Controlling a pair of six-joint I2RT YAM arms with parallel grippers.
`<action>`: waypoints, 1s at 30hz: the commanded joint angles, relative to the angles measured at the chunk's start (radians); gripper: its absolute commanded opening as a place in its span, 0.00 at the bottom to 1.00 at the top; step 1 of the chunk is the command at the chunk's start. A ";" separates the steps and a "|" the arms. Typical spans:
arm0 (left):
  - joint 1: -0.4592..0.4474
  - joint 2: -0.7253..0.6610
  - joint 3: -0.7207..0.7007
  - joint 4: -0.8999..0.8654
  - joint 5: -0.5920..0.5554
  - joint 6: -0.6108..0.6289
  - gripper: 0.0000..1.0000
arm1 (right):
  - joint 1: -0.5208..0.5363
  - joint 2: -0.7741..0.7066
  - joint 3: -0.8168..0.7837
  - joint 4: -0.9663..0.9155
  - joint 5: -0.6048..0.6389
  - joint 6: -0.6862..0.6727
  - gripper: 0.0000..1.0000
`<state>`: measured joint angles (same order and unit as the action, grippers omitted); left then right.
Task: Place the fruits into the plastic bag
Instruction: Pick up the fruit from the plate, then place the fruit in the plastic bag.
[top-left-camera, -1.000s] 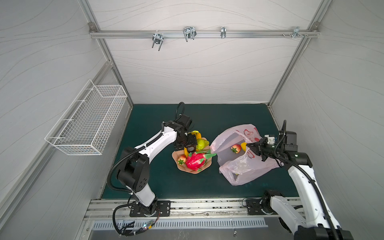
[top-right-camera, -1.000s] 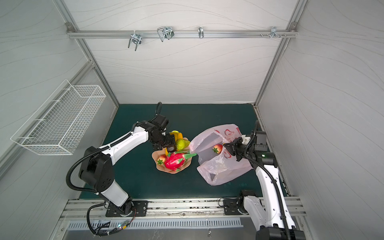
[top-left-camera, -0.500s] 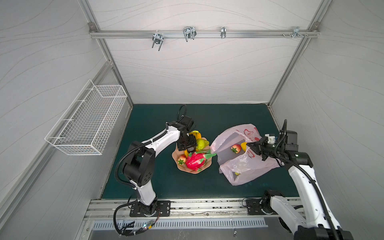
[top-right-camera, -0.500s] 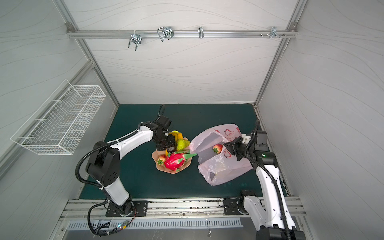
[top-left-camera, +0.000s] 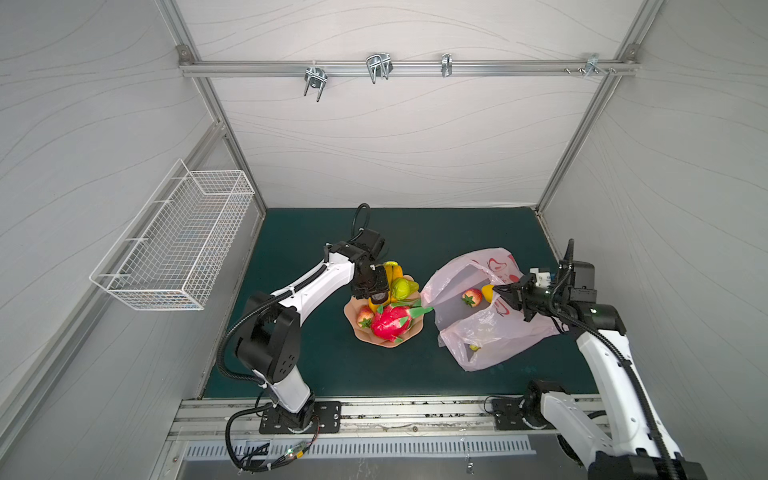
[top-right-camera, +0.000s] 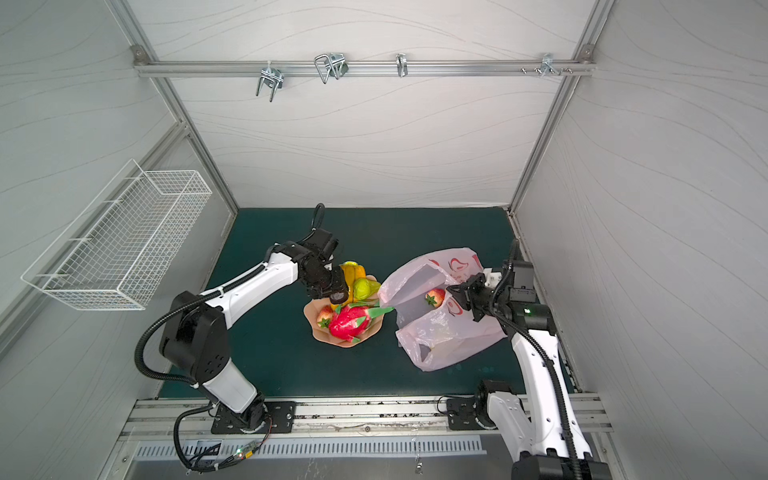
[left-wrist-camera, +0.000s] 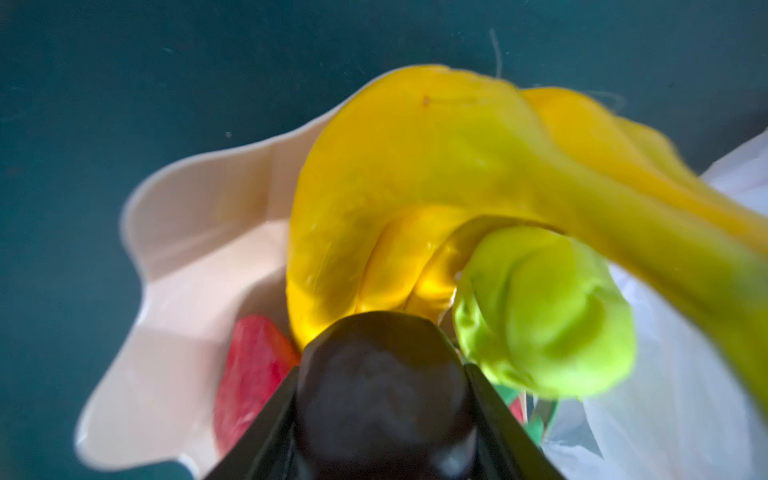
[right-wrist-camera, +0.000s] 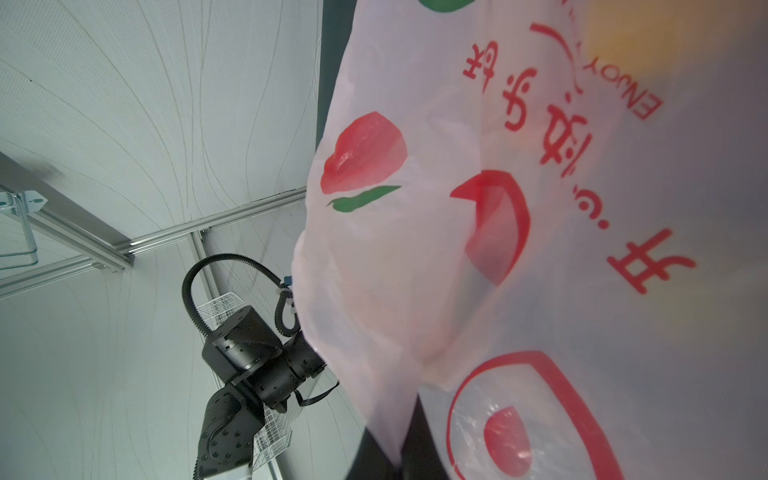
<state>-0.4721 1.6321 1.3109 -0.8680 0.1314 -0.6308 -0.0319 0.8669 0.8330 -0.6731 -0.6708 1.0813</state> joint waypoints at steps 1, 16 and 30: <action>0.004 -0.059 0.085 -0.084 -0.074 0.040 0.44 | 0.006 -0.008 0.011 0.003 -0.010 0.011 0.00; -0.223 -0.256 0.114 0.036 0.076 -0.003 0.35 | 0.007 0.003 0.021 0.008 -0.017 0.011 0.00; -0.489 -0.027 0.236 0.168 -0.028 -0.126 0.30 | 0.007 -0.005 0.025 -0.004 -0.021 0.014 0.00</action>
<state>-0.9192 1.5772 1.4879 -0.7593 0.1326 -0.7204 -0.0319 0.8684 0.8330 -0.6704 -0.6750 1.0813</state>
